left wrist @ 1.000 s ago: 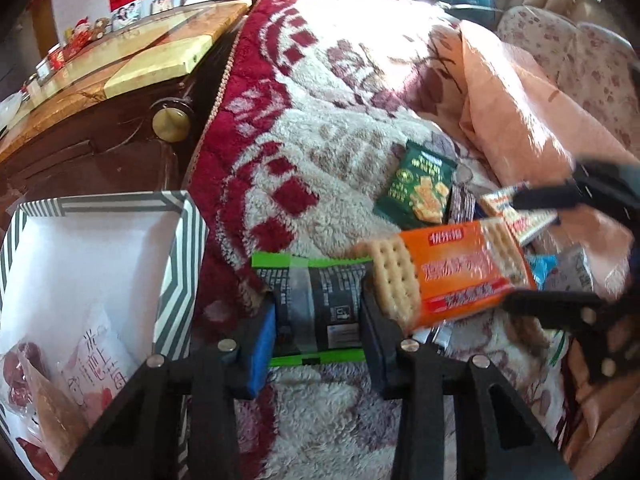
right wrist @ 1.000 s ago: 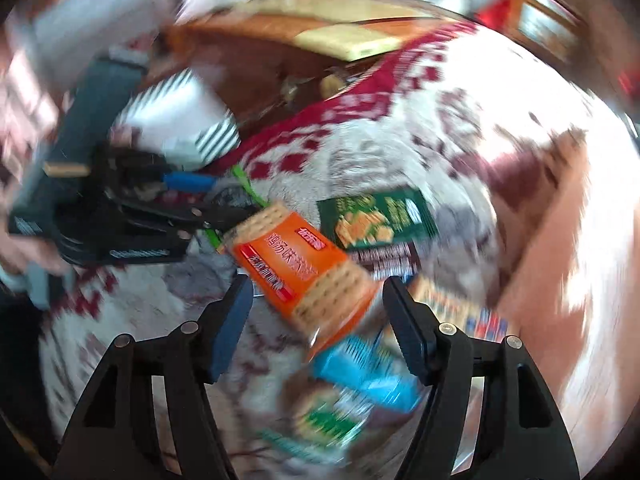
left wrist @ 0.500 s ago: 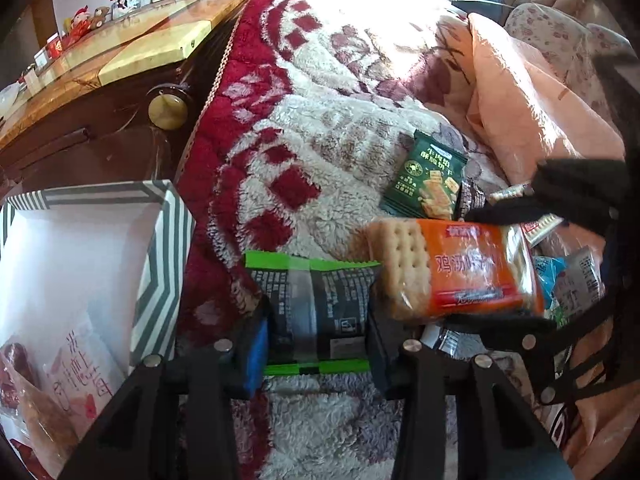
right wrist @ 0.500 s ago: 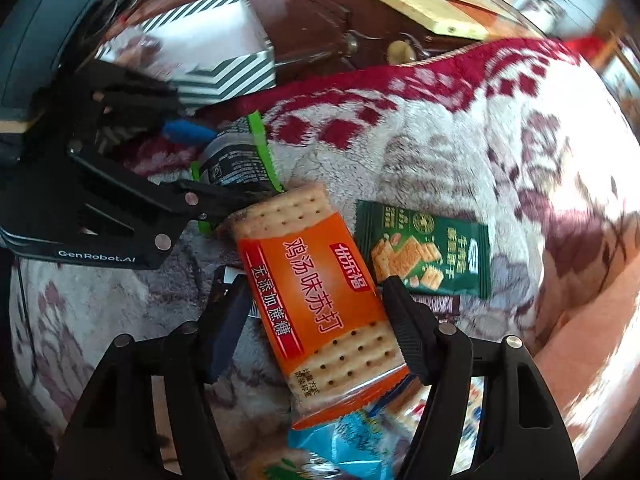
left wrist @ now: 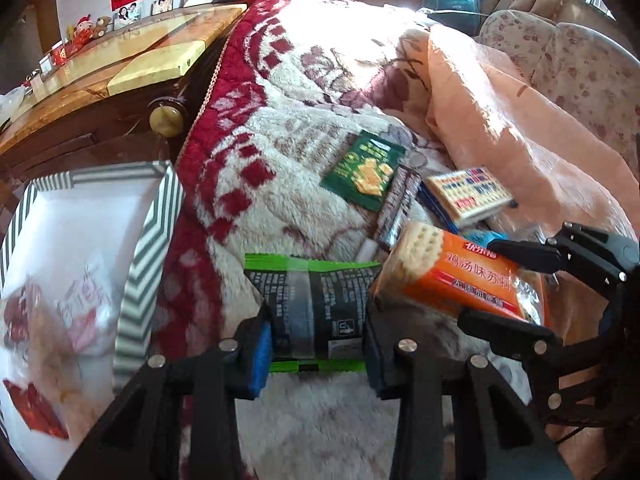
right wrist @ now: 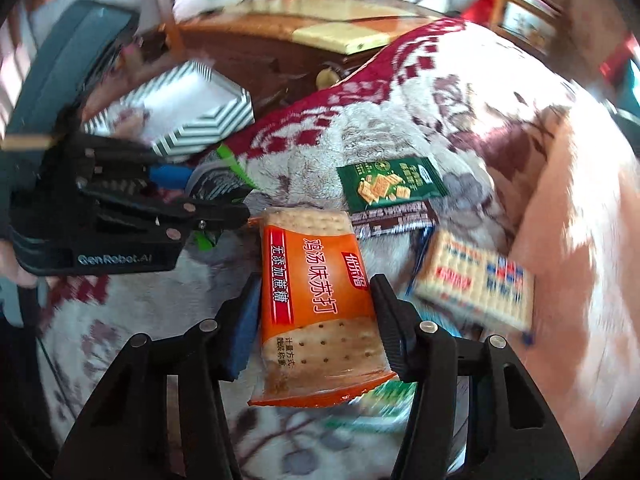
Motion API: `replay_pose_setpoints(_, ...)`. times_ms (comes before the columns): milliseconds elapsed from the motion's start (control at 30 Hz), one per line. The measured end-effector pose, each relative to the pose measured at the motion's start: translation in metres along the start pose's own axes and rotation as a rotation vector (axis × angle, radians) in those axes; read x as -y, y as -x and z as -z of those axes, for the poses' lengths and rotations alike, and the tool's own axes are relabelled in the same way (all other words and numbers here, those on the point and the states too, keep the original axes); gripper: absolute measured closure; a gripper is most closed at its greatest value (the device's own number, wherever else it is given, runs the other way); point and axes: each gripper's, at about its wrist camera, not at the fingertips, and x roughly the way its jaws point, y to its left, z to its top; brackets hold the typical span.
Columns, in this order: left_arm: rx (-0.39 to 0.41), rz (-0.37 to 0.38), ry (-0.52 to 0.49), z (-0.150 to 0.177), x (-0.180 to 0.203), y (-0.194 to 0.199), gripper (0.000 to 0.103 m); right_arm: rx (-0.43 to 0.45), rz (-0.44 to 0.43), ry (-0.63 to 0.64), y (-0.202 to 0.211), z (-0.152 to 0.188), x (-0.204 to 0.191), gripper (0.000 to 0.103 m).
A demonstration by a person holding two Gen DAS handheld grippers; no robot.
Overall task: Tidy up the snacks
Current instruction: 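Carry both held packets over the striped box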
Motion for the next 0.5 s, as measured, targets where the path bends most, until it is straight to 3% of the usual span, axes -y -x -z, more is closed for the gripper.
replay_pose_setpoints(233,0.024,0.000,0.029,0.018,-0.005,0.024,0.063,0.026,-0.020,-0.084,0.012,0.016,-0.013,0.050)
replay_pose_setpoints(500,0.077,-0.079,0.048,0.022,-0.025,0.056,0.062,0.083,-0.033,-0.093,0.030,0.004,-0.030,0.050)
